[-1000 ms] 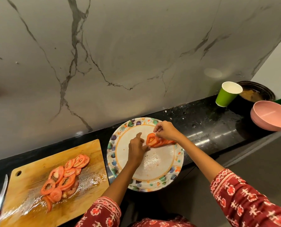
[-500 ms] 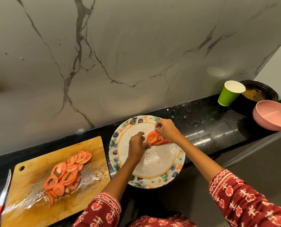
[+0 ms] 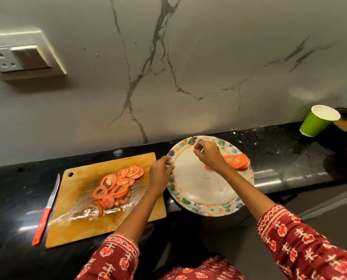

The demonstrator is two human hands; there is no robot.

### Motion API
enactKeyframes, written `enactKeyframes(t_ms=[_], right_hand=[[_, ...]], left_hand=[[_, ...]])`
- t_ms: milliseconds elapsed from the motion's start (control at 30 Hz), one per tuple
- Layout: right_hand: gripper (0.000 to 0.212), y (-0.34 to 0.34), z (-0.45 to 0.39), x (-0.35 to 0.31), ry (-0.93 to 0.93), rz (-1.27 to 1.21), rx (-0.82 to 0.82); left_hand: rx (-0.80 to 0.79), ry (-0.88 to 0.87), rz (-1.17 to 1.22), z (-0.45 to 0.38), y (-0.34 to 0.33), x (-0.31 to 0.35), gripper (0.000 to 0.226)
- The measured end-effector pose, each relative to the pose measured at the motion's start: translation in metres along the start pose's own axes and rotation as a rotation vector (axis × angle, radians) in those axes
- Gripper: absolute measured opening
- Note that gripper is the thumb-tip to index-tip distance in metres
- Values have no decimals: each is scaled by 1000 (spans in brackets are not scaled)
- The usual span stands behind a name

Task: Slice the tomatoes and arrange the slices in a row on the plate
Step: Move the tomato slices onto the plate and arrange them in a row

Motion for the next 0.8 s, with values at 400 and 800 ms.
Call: enactKeyframes(t_ms=[400,800], right_hand=[[18,-117,28,-88,97,63,-262],[34,-187,16,-142,-21,117,-351]], left_hand=[[261,157,-108,50,140,-116,29],[164,398,-190,82,186,-208,25]])
Point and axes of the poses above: each hand's wrist, its own z-axis away from the middle knuckle, its own y-axis out of the back of the hand, x = y × z, the point moved 8 cm from there along -z, towards the middle knuckle, and after that the axes turned 7 degrees about -z, right-handed, at the moved point
